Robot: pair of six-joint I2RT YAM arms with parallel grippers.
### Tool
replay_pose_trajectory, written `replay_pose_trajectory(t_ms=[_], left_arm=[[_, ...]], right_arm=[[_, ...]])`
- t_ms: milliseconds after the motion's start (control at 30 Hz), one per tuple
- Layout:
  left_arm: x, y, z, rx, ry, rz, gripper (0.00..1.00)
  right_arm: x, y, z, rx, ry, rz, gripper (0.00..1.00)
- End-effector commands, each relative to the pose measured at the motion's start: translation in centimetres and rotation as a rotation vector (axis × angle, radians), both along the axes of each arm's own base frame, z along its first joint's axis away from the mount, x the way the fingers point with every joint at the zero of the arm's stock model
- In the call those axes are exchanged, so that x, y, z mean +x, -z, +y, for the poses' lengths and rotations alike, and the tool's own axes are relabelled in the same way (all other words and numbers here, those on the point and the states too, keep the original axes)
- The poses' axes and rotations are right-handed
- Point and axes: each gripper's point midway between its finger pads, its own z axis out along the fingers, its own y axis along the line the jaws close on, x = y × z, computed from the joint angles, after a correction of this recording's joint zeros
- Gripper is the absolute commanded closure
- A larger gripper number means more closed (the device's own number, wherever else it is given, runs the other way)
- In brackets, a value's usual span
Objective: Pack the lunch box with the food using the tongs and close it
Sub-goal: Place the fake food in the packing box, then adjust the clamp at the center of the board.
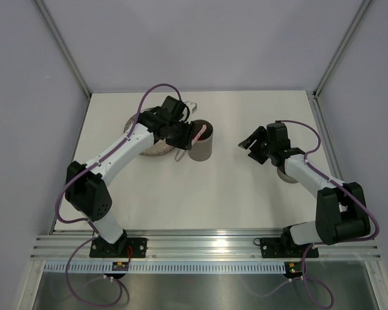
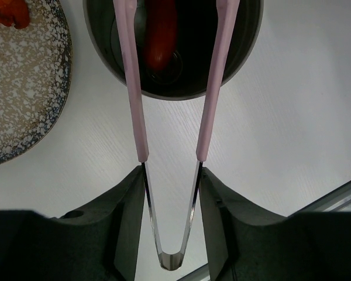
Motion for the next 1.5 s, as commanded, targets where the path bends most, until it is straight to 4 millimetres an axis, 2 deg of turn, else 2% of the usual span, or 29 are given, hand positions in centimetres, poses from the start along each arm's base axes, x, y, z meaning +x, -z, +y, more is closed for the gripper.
replay_pose_trajectory(t_ms=[0, 200, 300, 500, 667, 767, 867, 1033, 1167, 1300, 1467], left_arm=[[0.5, -1.7, -0.3, -0.026, 0.001, -0.05, 0.57], [0.4, -2.6, -0.5, -0.048, 0.007, -0.059, 0.57], [0.4, -3.7, -0.6, -0.068, 0.003, -0.081, 0.59], [0.4, -7.7, -0.4, -0.14, -0.011, -0.183, 0.63], [0.5, -9.8, 0.3, -0.17, -0.027, -0.221, 0.73], [1.0, -10.0, 1.5, -0.183, -0.066, -0.21, 0.85], [1.4, -9.7, 3.1, -0.197, -0.112, -0.188, 0.93], [2.4, -8.0, 6.6, -0.18, -0.22, -0.122, 0.92], [3.1, -5.8, 9.3, -0.135, -0.321, -0.043, 0.88], [3.6, -3.7, 10.7, -0.106, -0.393, 0.019, 0.78], [4.2, -2.0, 12.1, -0.05, -0.457, 0.048, 0.72]], right_arm=[[0.0, -1.2, 0.4, 0.02, -0.011, -0.04, 0.32], [0.0, -1.2, 0.4, 0.024, -0.009, -0.037, 0.32], [0.0, -1.2, 0.4, 0.024, -0.01, -0.037, 0.32], [0.0, -1.2, 0.4, 0.022, -0.012, -0.038, 0.32], [0.0, -1.3, 0.5, 0.023, -0.016, -0.036, 0.31], [0.0, -1.3, 0.5, 0.025, -0.018, -0.037, 0.32], [-0.1, -1.3, 0.5, 0.024, -0.019, -0.037, 0.31], [0.1, -1.4, 0.5, 0.025, -0.022, -0.041, 0.31], [0.1, -1.2, 0.7, 0.029, -0.025, -0.038, 0.32], [0.1, -1.2, 0.7, 0.029, -0.025, -0.036, 0.31], [0.1, -1.1, 0.7, 0.025, -0.028, -0.036, 0.31]])
